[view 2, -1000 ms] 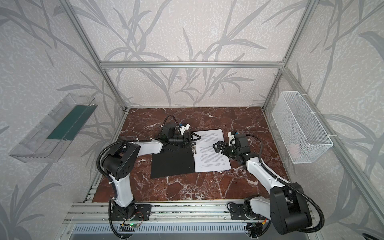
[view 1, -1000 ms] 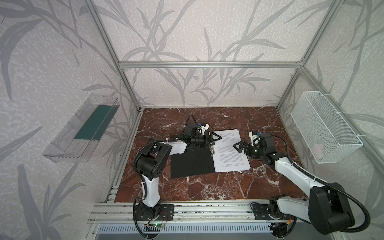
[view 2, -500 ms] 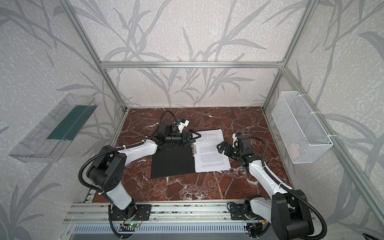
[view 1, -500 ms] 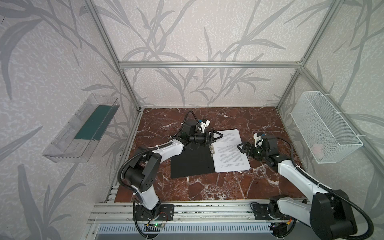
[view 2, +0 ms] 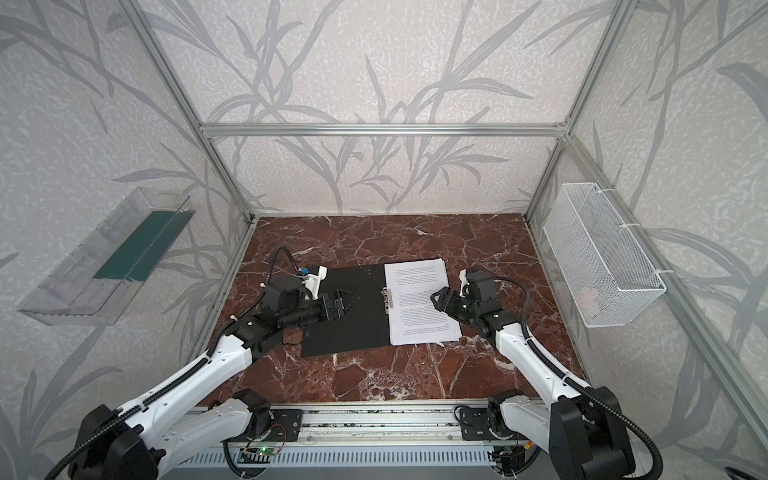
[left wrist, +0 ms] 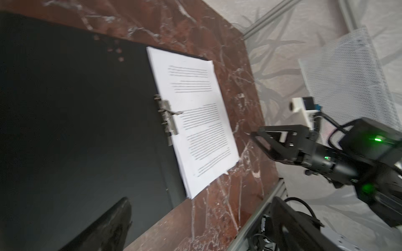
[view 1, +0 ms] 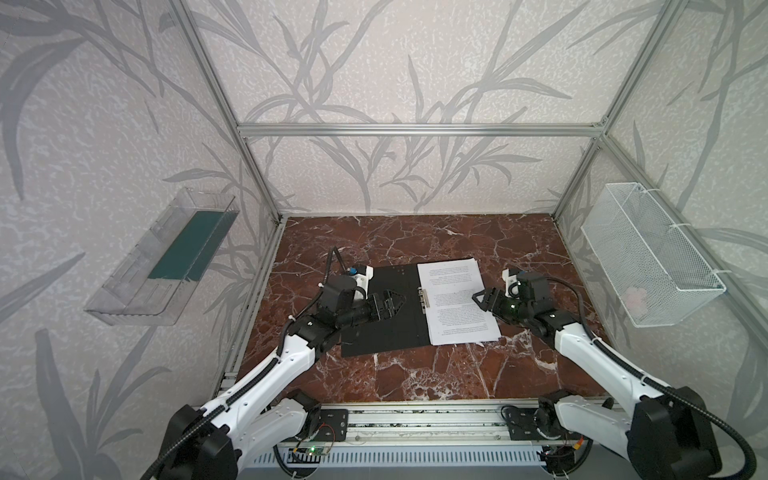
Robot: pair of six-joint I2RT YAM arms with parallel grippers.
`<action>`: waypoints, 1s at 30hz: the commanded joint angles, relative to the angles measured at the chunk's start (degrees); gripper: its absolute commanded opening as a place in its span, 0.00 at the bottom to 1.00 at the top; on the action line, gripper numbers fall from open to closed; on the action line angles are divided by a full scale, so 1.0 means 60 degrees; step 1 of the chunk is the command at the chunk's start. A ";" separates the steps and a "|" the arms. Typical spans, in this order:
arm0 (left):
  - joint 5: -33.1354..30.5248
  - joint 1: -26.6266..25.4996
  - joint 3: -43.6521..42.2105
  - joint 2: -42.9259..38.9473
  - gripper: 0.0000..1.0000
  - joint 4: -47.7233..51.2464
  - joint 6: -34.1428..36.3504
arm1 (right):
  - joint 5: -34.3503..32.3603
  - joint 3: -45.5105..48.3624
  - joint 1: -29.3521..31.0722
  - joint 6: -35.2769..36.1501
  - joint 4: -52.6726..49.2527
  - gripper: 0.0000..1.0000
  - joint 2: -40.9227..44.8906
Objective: Put the files into the folder
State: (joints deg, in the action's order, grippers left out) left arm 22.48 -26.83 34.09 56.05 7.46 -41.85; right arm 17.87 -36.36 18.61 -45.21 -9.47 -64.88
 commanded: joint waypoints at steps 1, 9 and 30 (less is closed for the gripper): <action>-0.1198 0.0124 -0.0833 -0.0374 0.99 0.0519 -0.0282 | -0.1223 -0.1155 0.1087 -0.1397 -0.0389 0.64 -0.0420; -0.1338 0.0181 -0.2666 -0.0027 0.99 -0.1447 -0.0444 | -0.2449 -0.3431 0.2952 -0.3341 -0.1214 0.57 -0.2740; -0.2253 0.0223 -0.4326 -0.0312 0.99 -0.2665 -0.1104 | -0.3139 -0.5452 0.4248 -0.5072 -0.0973 0.31 -0.6089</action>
State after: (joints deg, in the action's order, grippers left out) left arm 9.96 -25.76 9.58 53.82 -10.41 -47.24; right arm 1.41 -66.59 43.70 -74.63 -15.73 -101.54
